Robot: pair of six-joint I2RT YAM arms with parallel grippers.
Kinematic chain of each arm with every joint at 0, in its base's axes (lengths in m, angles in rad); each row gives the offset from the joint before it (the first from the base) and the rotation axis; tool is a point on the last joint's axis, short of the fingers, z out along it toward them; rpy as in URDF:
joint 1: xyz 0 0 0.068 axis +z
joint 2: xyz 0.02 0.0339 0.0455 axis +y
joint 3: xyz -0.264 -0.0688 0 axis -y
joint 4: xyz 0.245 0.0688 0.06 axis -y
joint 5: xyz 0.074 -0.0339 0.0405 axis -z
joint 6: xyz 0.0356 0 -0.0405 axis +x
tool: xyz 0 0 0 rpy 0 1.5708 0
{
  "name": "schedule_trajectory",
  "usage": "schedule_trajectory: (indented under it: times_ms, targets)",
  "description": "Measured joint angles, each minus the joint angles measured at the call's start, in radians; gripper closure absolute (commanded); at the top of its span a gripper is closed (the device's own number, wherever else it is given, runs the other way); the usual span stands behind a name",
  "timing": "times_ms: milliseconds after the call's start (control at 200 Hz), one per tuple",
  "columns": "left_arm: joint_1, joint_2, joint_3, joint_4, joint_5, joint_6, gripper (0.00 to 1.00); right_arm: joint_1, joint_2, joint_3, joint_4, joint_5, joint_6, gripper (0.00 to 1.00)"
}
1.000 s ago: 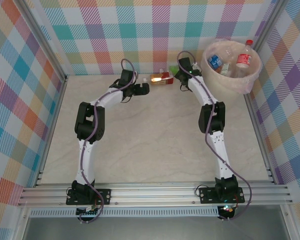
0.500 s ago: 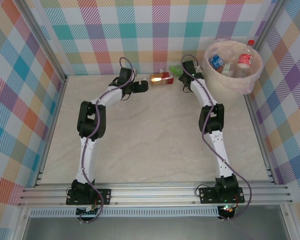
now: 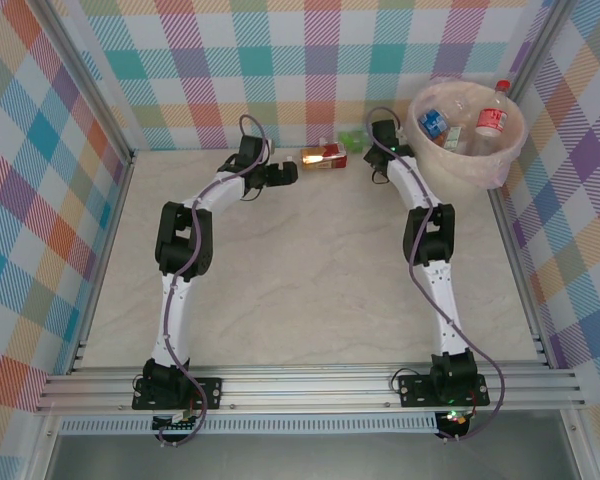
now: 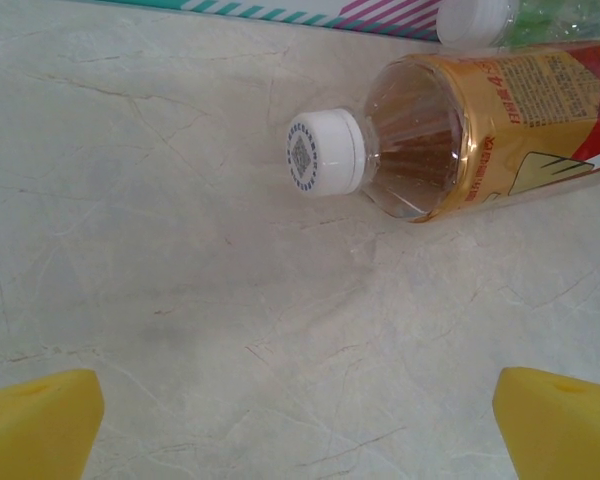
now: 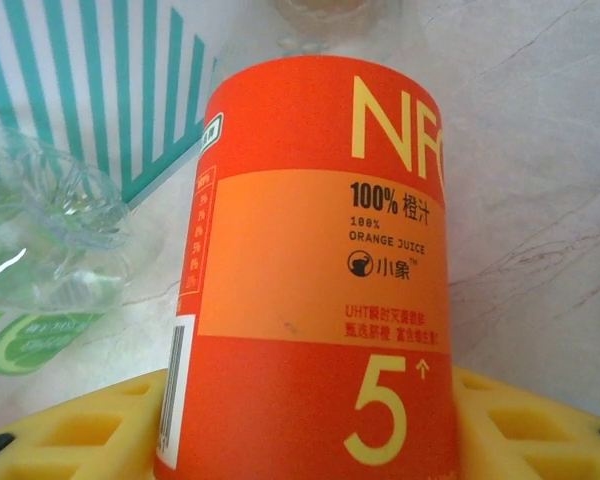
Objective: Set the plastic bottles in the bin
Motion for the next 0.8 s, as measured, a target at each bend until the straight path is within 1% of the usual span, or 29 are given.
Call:
schedule_trajectory:
  times_ms: [120, 235, 315, 410, 520, 635, 800]
  targets:
    - [0.0, -0.023, -0.056, 0.01, 0.011, -0.021, 0.0, 0.014, -0.087, -0.131, 0.046, -0.05, -0.06, 0.54]
    - [0.0, -0.08, -0.152, 0.031, 0.02, -0.051, 0.0, 0.06, -0.226, -0.31, 0.099, -0.098, -0.117, 0.55]
    - [0.0, -0.138, -0.231, 0.056, 0.026, -0.079, 0.0, 0.098, -0.348, -0.446, 0.14, -0.146, -0.142, 0.56]
    - [-0.007, -0.242, -0.349, 0.088, 0.031, -0.126, 0.0, 0.137, -0.522, -0.614, 0.189, -0.227, -0.163, 0.57]
    - [-0.016, -0.369, -0.47, 0.125, 0.034, -0.178, 0.0, 0.151, -0.726, -0.772, 0.233, -0.308, -0.192, 0.57]
    - [-0.035, -0.508, -0.591, 0.155, 0.03, -0.226, 0.0, 0.132, -0.914, -0.869, 0.247, -0.357, -0.232, 0.57]
    - [-0.079, -0.655, -0.705, 0.162, 0.008, -0.264, 0.0, 0.082, -1.103, -0.906, 0.24, -0.43, -0.263, 0.58]
